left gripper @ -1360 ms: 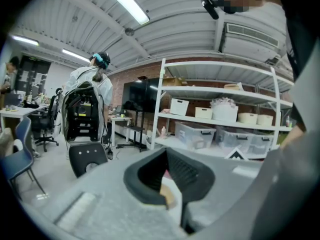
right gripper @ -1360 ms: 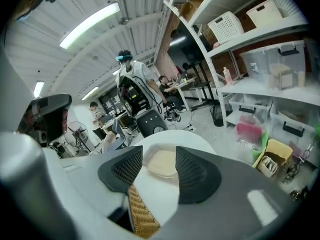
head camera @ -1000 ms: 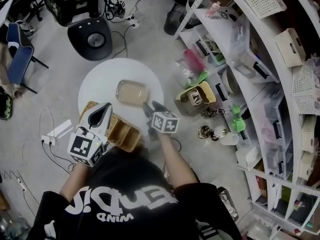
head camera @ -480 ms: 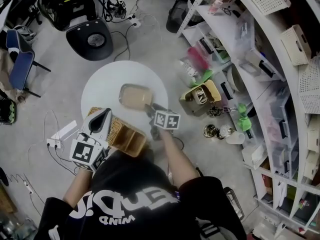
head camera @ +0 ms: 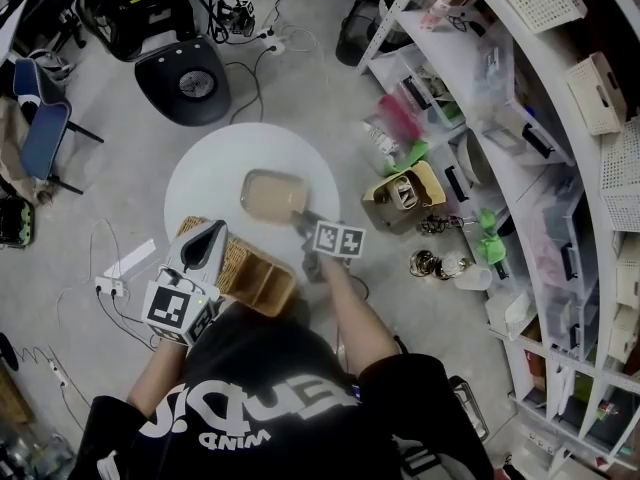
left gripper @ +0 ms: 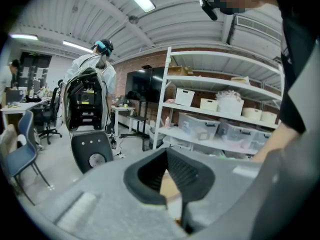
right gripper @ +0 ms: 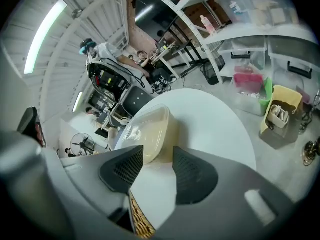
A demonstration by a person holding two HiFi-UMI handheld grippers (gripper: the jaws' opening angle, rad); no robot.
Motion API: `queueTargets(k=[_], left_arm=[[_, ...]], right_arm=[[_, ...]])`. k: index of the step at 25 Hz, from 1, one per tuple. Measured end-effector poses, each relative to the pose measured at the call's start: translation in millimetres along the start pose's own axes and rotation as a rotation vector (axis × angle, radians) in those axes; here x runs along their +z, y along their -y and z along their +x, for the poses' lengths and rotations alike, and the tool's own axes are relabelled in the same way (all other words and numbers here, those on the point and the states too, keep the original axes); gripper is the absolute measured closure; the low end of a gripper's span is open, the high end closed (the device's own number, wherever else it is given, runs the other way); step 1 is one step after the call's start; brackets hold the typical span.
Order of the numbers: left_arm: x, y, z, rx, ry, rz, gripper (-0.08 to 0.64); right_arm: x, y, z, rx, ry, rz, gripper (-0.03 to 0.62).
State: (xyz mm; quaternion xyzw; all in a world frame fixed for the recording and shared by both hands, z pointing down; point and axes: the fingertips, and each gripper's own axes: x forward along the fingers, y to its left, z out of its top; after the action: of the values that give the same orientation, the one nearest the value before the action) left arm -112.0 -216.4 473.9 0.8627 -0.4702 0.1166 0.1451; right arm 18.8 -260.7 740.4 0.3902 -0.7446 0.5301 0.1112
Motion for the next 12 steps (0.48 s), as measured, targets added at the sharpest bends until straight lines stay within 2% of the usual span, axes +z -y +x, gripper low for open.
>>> queueTargets(k=[6,12], left_arm=[[-5.0,-1.0,0.0,-0.006,-0.006,-0.003,0.558],[-4.0,0.7,0.2,-0.013,0.005,-0.003,0.558]], right_arm=[[-2.6,-4.6,0.4,0.024,-0.003,0.008,0.465],[-5.1,-3.5,-2.5,0.009,-0.010,0.000,0.471]])
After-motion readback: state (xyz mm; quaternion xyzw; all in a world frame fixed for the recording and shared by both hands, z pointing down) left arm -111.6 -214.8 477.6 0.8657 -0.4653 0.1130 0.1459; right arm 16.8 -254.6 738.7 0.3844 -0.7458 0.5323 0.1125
